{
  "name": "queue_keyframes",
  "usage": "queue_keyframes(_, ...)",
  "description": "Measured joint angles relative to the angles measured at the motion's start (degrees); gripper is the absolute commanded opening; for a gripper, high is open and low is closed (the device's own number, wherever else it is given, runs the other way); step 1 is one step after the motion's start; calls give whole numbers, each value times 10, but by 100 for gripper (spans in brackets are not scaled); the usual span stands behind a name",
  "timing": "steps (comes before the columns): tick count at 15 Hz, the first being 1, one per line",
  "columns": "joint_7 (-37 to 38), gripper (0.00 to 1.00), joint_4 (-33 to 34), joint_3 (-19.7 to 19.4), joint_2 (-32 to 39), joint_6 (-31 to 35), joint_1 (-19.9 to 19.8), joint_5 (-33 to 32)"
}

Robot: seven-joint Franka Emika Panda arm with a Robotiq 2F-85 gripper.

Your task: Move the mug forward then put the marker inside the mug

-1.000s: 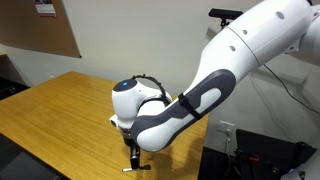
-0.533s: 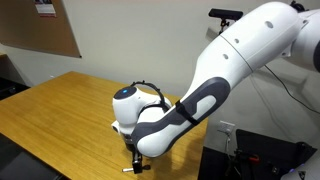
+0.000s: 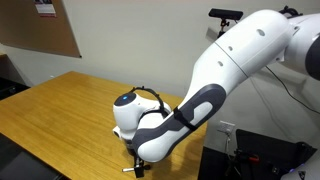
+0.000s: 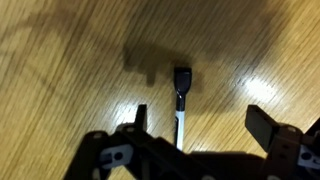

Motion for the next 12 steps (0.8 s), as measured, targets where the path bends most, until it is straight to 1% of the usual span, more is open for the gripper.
queue_keyframes(9, -1, 100, 17, -2, 29, 35, 1, -9)
queue_keyframes(10, -1, 98, 20, -2, 33, 38, 1, -10)
queue_keyframes(11, -1, 93, 23, -2, 36, 40, 1, -11)
queue_keyframes(12, -1, 93, 26, -2, 40, 42, 1, -13)
